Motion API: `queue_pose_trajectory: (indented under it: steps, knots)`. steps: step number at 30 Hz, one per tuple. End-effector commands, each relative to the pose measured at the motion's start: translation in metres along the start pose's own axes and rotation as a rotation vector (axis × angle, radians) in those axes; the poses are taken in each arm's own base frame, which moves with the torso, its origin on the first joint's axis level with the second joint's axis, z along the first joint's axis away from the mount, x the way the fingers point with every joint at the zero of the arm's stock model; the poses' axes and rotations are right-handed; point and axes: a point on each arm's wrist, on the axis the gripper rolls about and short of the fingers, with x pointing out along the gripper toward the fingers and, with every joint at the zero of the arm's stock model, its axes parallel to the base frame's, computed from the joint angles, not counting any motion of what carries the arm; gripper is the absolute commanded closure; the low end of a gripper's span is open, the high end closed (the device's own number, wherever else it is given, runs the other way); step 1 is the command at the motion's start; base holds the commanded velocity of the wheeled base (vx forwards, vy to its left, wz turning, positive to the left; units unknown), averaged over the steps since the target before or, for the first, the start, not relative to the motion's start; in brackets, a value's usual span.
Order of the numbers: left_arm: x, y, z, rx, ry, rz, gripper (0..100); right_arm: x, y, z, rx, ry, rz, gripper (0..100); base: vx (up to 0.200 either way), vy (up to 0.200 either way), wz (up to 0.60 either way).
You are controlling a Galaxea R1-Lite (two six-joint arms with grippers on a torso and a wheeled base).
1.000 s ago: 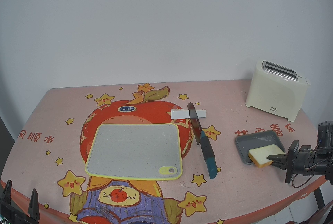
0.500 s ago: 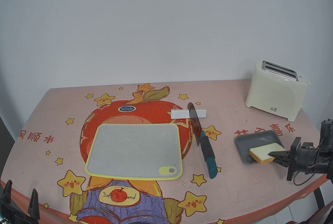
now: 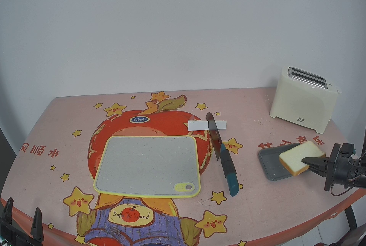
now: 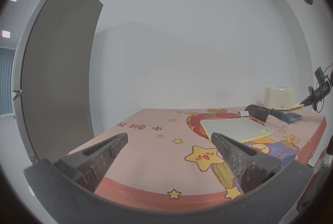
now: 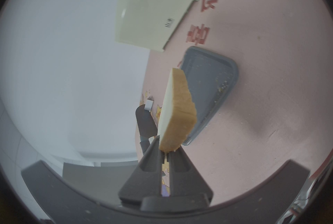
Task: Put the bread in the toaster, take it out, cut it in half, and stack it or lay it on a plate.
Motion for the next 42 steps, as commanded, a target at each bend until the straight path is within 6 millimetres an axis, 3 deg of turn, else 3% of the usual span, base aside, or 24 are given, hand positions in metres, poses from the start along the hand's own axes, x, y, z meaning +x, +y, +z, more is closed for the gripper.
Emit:
queue_pose_trajectory:
  steps: [1, 6, 12, 27, 36, 42]
  knots:
    - [0.001, 0.0, -0.005, 0.0, 0.012, 0.0, 0, -0.02, 0.018, 0.001, -0.193, -0.056, 0.046, 100, 0.0, 0.0, 0.0]
    - [0.001, 0.0, -0.005, 0.0, 0.01, 0.0, 0, -0.025, 0.014, 0.002, -0.539, -0.117, -0.031, 100, 0.0, 0.0, 0.0]
    - [0.001, 0.0, -0.005, 0.0, 0.012, 0.0, 0, -0.029, 0.016, 0.005, -0.805, -0.188, -0.095, 100, 0.0, 0.0, 0.0]
    - [0.001, 0.0, -0.005, 0.0, 0.01, 0.0, 0, -0.038, 0.02, 0.001, -1.079, -0.213, -0.084, 100, 0.0, 0.0, 0.0]
    - [0.001, 0.0, -0.005, 0.0, 0.012, 0.0, 0, -0.033, 0.026, -0.007, -1.209, -0.159, -0.036, 100, 0.0, 0.0, 0.0]
    - [0.001, 0.0, -0.005, 0.0, 0.01, 0.0, 0, -0.025, 0.033, 0.001, -1.33, -0.157, -0.047, 100, 0.0, 0.0, 0.0]
